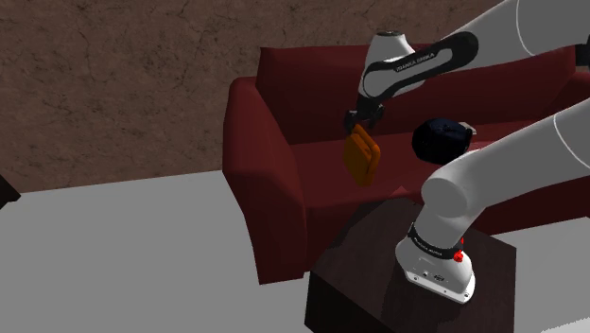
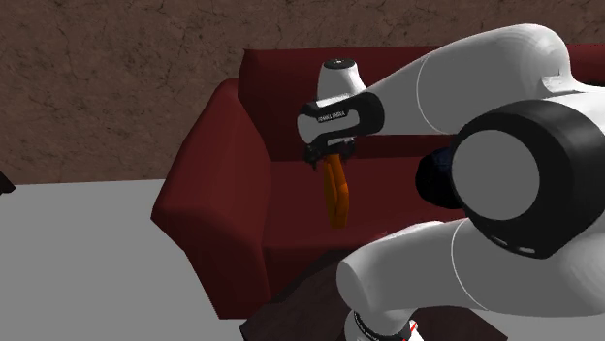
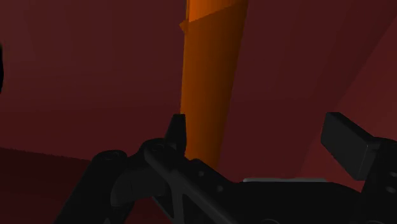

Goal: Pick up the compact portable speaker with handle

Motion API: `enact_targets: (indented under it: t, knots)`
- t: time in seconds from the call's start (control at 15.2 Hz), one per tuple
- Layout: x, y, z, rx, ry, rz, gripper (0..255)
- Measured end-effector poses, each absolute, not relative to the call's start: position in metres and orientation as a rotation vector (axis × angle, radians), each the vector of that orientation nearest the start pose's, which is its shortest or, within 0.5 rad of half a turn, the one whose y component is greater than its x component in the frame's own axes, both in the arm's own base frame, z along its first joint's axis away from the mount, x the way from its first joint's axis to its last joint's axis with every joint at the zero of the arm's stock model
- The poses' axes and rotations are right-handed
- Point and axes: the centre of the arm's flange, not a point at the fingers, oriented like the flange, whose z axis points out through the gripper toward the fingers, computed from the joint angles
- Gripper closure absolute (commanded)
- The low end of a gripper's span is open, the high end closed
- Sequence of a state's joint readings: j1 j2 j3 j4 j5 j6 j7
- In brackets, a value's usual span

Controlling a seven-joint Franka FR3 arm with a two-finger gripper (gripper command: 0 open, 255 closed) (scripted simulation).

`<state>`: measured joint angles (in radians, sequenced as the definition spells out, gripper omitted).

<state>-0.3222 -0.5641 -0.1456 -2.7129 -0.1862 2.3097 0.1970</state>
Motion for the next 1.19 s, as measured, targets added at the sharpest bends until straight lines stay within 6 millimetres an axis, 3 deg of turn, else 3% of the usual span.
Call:
enact_targets:
  t: [0.26,0.79,0.86,1.19]
  knots:
    - [0.321,-0.195,0.372,-3.072,1.031,-0.239,0]
    - [0.321,-0.199,0.330,-3.065,1.061,-0.239,0]
    - [0.320,-0.199,0.329,-3.065,1.061,-0.240,255]
    - [0.320,-0.199,0.328,-3.065,1.061,-0.244,255]
